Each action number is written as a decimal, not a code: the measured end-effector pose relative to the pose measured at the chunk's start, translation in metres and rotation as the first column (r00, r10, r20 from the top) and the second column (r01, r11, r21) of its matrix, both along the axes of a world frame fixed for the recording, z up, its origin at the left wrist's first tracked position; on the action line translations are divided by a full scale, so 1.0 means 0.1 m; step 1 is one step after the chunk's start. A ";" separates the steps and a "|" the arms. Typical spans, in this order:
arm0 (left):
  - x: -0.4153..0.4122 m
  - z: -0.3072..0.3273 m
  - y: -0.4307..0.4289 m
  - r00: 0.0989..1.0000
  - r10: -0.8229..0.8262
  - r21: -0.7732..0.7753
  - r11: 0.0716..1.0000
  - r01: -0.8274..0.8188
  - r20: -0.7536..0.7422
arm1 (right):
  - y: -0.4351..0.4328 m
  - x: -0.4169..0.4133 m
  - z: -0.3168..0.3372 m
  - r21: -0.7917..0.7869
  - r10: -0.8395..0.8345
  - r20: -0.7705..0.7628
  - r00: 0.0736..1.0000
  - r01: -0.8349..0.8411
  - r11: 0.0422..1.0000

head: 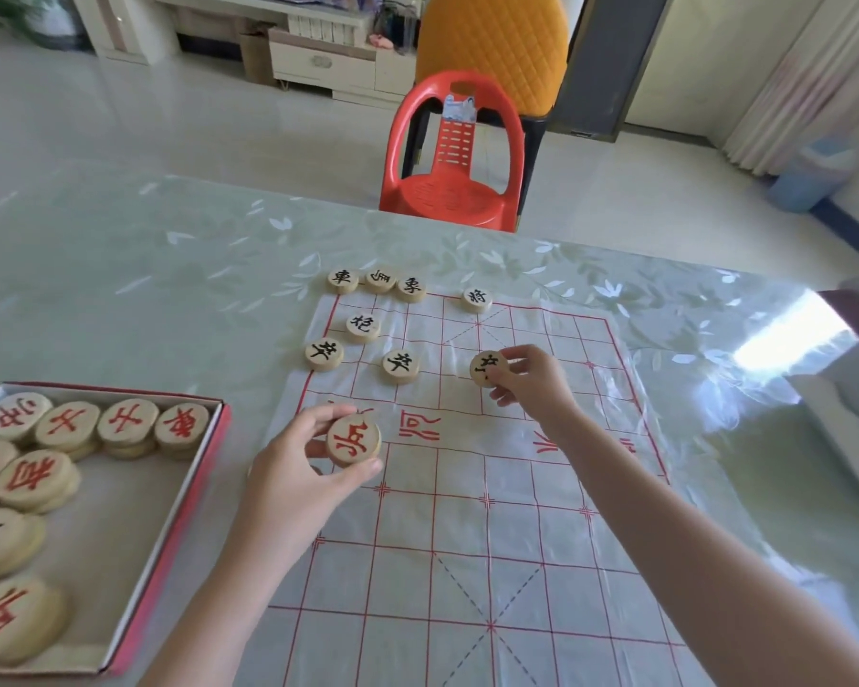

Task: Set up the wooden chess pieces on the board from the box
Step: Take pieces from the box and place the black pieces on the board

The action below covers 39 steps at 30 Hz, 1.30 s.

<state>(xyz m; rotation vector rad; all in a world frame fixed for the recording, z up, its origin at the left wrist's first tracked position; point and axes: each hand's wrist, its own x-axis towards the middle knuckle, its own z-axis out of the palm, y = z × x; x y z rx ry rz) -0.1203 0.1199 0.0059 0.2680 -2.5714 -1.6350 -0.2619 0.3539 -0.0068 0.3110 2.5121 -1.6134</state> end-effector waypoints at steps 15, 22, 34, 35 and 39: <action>0.32 -0.17 -0.01 0.999 -0.040 -0.315 0.948 0.038 -0.002 | -0.15 0.28 -0.02 0.246 0.042 -0.191 0.981 0.006 0.969; 0.08 -0.37 0.24 0.993 -0.074 -0.468 0.883 0.022 -0.093 | -0.23 0.87 0.00 0.024 0.020 -0.151 0.988 -0.016 1.000; 0.13 -0.39 0.22 0.993 -0.087 -0.509 0.860 0.031 -0.086 | -0.26 1.20 0.11 -0.066 0.047 -0.161 0.986 -0.059 0.996; 0.18 -0.36 0.15 0.990 -0.070 -0.496 0.868 0.001 -0.120 | -0.29 1.24 0.13 -0.072 0.063 -0.158 0.985 -0.075 0.995; 0.55 -0.21 -0.40 0.970 0.059 -0.443 0.882 -0.161 -0.235 | -0.50 1.41 0.16 -0.086 0.163 -0.124 0.979 -0.174 0.981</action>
